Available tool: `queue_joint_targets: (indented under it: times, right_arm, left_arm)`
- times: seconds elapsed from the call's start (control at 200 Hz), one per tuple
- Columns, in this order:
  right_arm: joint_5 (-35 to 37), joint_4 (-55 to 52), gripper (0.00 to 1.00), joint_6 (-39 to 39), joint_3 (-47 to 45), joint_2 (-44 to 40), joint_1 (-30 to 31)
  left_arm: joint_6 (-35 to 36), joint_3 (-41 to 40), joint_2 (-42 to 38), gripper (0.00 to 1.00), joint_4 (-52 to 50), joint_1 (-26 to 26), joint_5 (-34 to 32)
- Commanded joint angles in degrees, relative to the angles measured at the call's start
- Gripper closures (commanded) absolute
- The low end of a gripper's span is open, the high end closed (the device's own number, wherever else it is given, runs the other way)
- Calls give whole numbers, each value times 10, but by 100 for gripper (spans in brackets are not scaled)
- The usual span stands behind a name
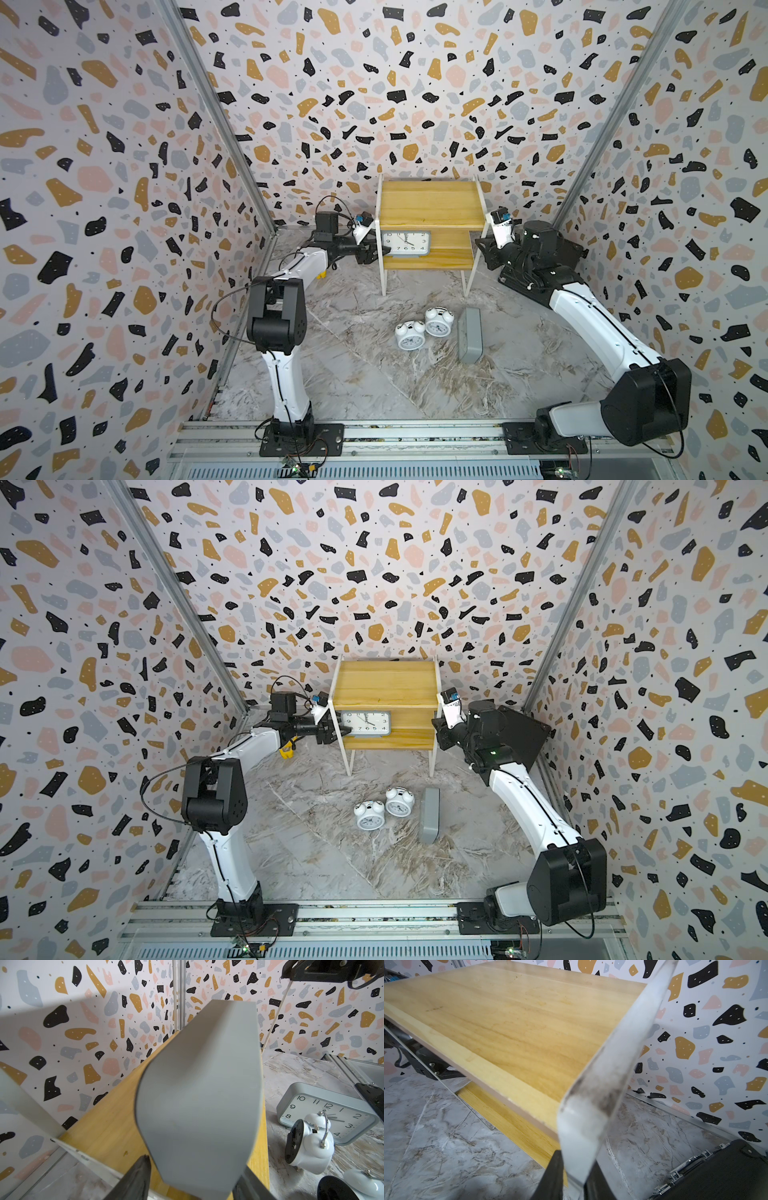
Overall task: Place the alarm clocks on the shelf by style
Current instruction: Place the alarm on the shelf.
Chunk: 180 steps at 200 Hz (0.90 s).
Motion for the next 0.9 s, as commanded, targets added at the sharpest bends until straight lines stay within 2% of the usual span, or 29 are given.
queue_joint_targets:
  times: [0.0,0.135,0.255,0.415,0.566,0.751,0.896]
  right_arm:
    - [-7,-11,78,-5,25,-9,3]
    - [-6,-13,77,-6,25,-10,3]
    - [-1,-15,73,-8,23,-13,3]
    - [20,-16,56,-12,17,-25,3]
    - [38,-17,35,-13,6,-39,3]
    - [49,-25,25,-11,-7,-59,3]
    - [58,-34,22,-4,-25,-82,3]
  left_arm:
    - [-9,6,-18,38,15,-1,-3]
    - [-7,3,-21,37,16,-1,2]
    - [3,-5,-29,35,14,-1,0]
    - [-20,-26,-56,28,33,0,-53]
    - [-28,-57,-87,23,49,2,-92]
    - [-62,-114,-129,18,104,6,-155]
    - [-83,-155,-163,18,126,8,-197]
